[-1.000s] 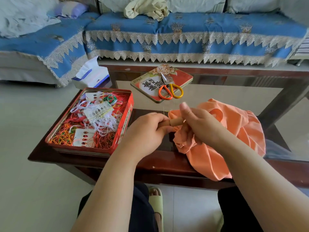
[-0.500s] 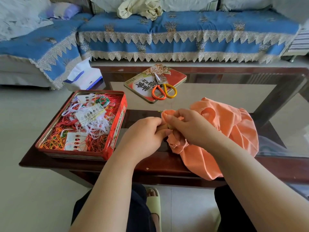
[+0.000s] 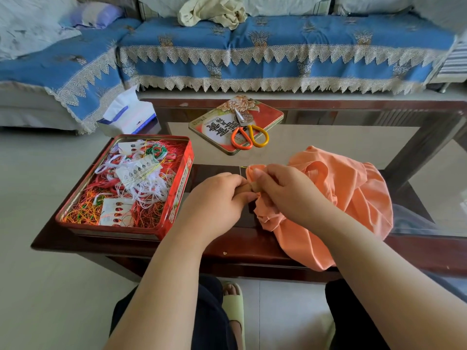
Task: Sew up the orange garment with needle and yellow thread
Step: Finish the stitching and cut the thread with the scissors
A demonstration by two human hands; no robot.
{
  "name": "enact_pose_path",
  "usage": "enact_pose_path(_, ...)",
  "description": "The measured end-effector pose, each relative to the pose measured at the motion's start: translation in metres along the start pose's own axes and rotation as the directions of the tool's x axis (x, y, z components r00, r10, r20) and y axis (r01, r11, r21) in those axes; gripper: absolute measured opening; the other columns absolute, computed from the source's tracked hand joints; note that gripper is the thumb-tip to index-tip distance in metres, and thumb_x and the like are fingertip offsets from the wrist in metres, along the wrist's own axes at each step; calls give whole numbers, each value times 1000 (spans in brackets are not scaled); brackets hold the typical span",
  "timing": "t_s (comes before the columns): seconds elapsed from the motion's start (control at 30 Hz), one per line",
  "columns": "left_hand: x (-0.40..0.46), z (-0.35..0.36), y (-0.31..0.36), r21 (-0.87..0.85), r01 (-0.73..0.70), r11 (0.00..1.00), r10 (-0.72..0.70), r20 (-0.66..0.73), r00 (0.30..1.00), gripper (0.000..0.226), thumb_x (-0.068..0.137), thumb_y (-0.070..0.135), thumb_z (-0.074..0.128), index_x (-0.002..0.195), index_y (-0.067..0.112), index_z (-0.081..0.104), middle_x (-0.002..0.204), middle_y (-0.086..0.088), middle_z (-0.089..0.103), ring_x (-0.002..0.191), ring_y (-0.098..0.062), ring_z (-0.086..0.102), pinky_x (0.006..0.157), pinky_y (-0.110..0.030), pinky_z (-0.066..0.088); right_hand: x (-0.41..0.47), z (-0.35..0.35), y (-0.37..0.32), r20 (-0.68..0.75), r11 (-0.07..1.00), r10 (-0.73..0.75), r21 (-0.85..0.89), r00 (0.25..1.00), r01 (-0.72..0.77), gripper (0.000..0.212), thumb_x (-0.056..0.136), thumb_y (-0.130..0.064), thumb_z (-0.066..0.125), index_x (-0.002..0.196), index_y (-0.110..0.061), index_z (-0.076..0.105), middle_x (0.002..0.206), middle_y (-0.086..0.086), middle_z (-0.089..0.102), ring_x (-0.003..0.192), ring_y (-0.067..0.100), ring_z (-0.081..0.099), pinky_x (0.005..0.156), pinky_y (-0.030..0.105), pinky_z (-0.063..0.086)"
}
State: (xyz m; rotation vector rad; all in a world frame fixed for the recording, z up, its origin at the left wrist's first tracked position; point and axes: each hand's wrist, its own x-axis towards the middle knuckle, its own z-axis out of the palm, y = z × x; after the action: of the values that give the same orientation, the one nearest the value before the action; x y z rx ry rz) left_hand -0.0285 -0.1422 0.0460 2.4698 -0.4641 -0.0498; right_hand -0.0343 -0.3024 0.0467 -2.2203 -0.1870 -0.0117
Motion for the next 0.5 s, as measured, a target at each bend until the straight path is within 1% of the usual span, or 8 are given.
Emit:
enact_pose_path(0.07,0,-1,-1,4,24,1000,-24,-1,1000,20,94,39,57,104,24,65,97,6,60,90,-14,57,76,-37,50,0,-5,2,42,996,-88,0,995,88,6,97,-23,53,92,-24,54,77,-5,64,63,4,61,57,19,50)
enact_pose_path(0.1,-1,-3,-2,6,32,999,-32,-6,999,20,94,40,57,104,24,65,97,7,60,90,-14,58,75,-36,49,1,-8,3,68,993,-115,34,991,113,9,95,-21,57,101,-26,53,85,-7,64,72,4,63,64,18,52)
enact_pose_path(0.13,-1,-3,-2,6,32,999,-32,-13,999,20,95,40,56,103,24,65,96,8,60,89,-13,58,73,-35,49,1,-9,5,85,990,-109,96,990,101,16,93,-23,60,107,-27,51,91,-8,63,77,5,64,68,20,54)
enact_pose_path(0.2,-2,-3,0,10,26,1000,-26,-12,1000,19,95,41,56,102,26,65,92,9,58,86,-12,57,69,-32,46,1,-9,1,112,968,45,239,993,-71,37,88,-48,56,113,-21,51,94,-1,67,76,17,69,59,29,57)
enact_pose_path(0.27,-2,-2,3,9,20,1000,-20,2,1000,17,94,39,58,102,26,66,92,8,58,86,-13,56,71,-34,48,4,-5,-4,179,938,193,254,965,-235,69,82,-69,34,107,-9,60,81,13,71,57,30,65,43,28,49)
enact_pose_path(0.3,-2,-2,4,17,19,1000,-19,7,1000,17,94,38,59,103,25,66,93,7,59,86,-14,56,73,-36,49,5,-2,-5,203,940,222,217,954,-265,74,86,-69,26,97,-8,66,70,16,68,46,26,58,39,23,43)
enact_pose_path(0.4,-2,-3,3,59,25,998,-27,34,999,17,93,36,61,102,23,67,93,5,60,86,-15,57,75,-39,50,9,5,-6,128,959,247,112,961,-261,45,101,-46,34,80,-14,59,54,7,58,40,15,48,38,22,39)
enact_pose_path(0.5,-3,-4,1,43,58,997,-60,52,997,13,93,37,60,94,25,64,80,10,60,78,-9,56,64,-31,45,6,2,0,90,991,105,67,990,-111,10,100,-32,48,102,-22,50,67,1,66,51,13,58,48,25,50)
